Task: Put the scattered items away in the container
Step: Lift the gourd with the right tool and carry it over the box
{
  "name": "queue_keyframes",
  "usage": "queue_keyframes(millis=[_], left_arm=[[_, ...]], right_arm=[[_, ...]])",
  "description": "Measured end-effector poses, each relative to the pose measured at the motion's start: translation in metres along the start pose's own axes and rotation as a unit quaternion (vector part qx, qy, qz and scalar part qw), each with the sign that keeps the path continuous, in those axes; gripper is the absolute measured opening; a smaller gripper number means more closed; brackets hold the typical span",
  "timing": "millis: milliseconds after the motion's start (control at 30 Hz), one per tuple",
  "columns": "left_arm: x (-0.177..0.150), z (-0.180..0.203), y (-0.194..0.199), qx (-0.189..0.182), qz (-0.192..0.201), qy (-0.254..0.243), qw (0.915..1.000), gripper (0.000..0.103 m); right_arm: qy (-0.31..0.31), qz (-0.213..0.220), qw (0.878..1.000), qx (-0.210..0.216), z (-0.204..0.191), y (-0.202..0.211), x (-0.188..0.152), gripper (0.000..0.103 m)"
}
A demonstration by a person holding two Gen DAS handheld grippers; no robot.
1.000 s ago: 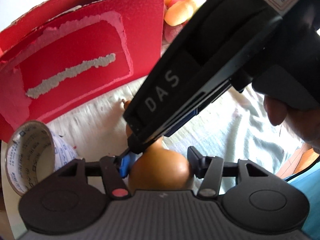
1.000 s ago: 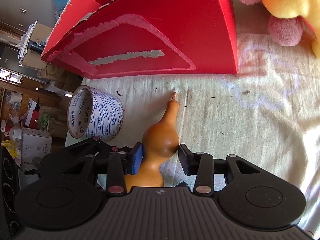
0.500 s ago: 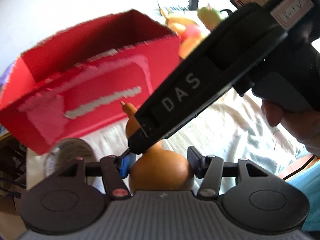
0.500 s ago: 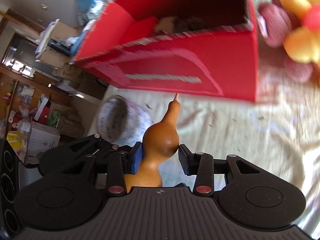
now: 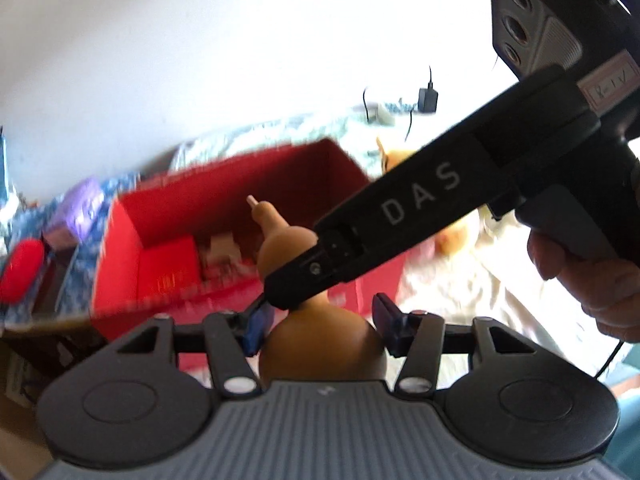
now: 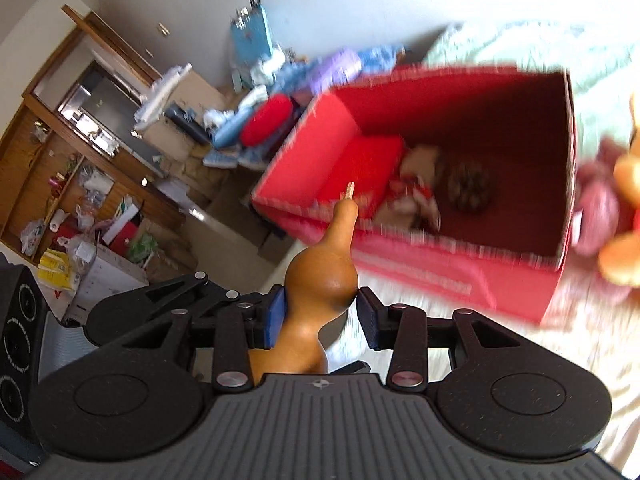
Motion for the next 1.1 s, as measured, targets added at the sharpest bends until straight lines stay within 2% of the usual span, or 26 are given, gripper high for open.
queue_keyframes(millis=[133, 267, 333, 400, 500, 667, 767, 900, 1100], left_arm=[[0.027, -0.009, -0.018, -0.010, 0.030, -0.014, 0.9994, 0.053], [0.061, -0.019, -0.062, -0.031, 0.028, -0.015, 0.9990, 0.047], [0.059, -0.037, -0.070, -0.044, 0.020, -0.009, 0.9988, 0.043], [0.050, -0.045, -0.074, -0.060, 0.008, -0.001, 0.9982, 0.038], [0.061, -0.046, -0.094, -0.080, -0.012, 0.012, 0.9966, 0.033], [0.049, -0.030, -0.097, -0.106, -0.046, 0.030, 0.9928, 0.033], [0.048, -0.034, -0.116, -0.112, -0.068, 0.037, 0.9907, 0.033], [0.042, -0.039, -0.142, -0.123, -0.102, 0.051, 0.9858, 0.034], [0.028, -0.043, -0.154, -0.129, -0.165, 0.088, 0.9739, 0.035]], right_arm=[[0.022, 0.034, 0.999, -0.024, -0.003, 0.009, 0.027, 0.042], [0.035, 0.050, 0.996, -0.071, 0.007, 0.006, 0.053, 0.042], [0.038, 0.049, 0.993, -0.096, 0.014, 0.001, 0.064, 0.042], [0.040, 0.047, 0.991, -0.120, 0.023, -0.006, 0.073, 0.042], [0.036, 0.040, 0.987, -0.150, 0.038, -0.017, 0.084, 0.042], [0.026, 0.024, 0.982, -0.184, 0.057, -0.031, 0.092, 0.042], [0.022, 0.008, 0.979, -0.201, 0.066, -0.040, 0.093, 0.042], [0.002, -0.017, 0.978, -0.206, 0.079, -0.048, 0.094, 0.042], [-0.032, -0.068, 0.976, -0.205, 0.094, -0.060, 0.092, 0.042]])
Point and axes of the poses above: each gripper's, at about its wrist camera, not at the fingertips, and y roughly against the way its jaws point, z to its right, x to its top, the point moved 4 cm from there along -y, roughly the way its jaws point, and after that the axes turned 12 degrees about x, right-handed, at the moved point
